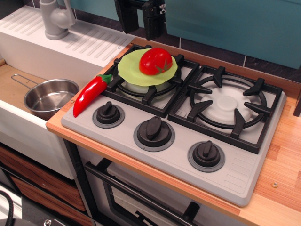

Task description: Put tomato on plate and redpepper in pot or pan in sink

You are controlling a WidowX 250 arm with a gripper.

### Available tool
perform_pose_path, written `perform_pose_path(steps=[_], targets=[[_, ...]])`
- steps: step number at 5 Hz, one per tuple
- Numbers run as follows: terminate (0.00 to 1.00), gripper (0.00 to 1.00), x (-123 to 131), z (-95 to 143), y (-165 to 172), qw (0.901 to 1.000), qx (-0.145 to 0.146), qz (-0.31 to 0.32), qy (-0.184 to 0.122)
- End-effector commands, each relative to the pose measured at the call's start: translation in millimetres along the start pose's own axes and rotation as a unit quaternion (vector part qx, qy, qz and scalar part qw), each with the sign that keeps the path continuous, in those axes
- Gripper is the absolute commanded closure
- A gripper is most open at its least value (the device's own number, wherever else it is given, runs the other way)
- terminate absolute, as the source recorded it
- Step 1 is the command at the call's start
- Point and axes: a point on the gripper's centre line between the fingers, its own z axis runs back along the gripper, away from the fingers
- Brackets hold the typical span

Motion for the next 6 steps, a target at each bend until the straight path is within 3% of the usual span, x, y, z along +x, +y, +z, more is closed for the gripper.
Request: perform_pose_path(steps=[1, 3, 5, 6], targets=[[0.00, 0.00, -17, 31, 6, 0.9974, -0.011, -0.013, -0.070], [0.00, 0.00, -47, 36, 16, 0.9954, 0.022, -0.014, -0.093], [0.00, 0.00, -68, 33, 26, 0.9876, 0.086, -0.006, -0.131], [0.00, 0.00, -78, 26, 32, 0.9846, 0.111, -0.006, -0.135]])
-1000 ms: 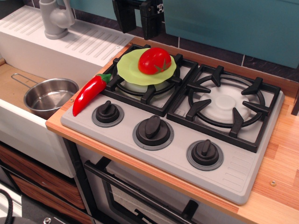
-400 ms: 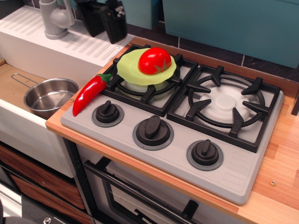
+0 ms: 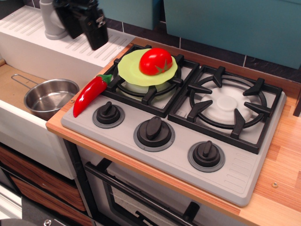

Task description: Put tomato on plate and redpepper in pot or pan in sink

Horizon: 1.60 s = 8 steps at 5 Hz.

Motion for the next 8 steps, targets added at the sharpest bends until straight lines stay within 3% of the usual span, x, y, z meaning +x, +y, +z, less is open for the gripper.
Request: perform_pose_path(steps=[1, 3, 5, 8], targets=[[0.00, 0.00, -11, 10, 7, 0.9983, 0.050, -0.008, -0.028], [0.00, 0.00, -22, -12, 7, 0.9979, 0.048, -0.005, -0.042], [0.00, 0.00, -27, -41, 11, 0.9955, 0.040, -0.021, -0.083], [0.00, 0.00, -16, -48, 31, 0.9937, 0.037, -0.044, -0.096]])
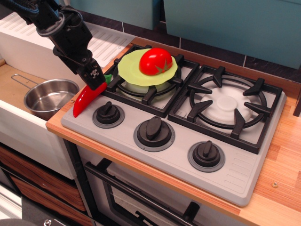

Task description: Put tomato on plate and redpepper in pot or pan in sink

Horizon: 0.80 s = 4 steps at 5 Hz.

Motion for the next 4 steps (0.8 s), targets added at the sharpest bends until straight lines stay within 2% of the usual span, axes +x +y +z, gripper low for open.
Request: perform_pose_path(steps=[1, 4], targets=[[0.00, 0.00, 10, 4, 20, 0.9996, 0.013, -0.019, -0.015], [0.00, 0.00, 2, -11, 11, 0.9999, -0.004, -0.010, -0.004]])
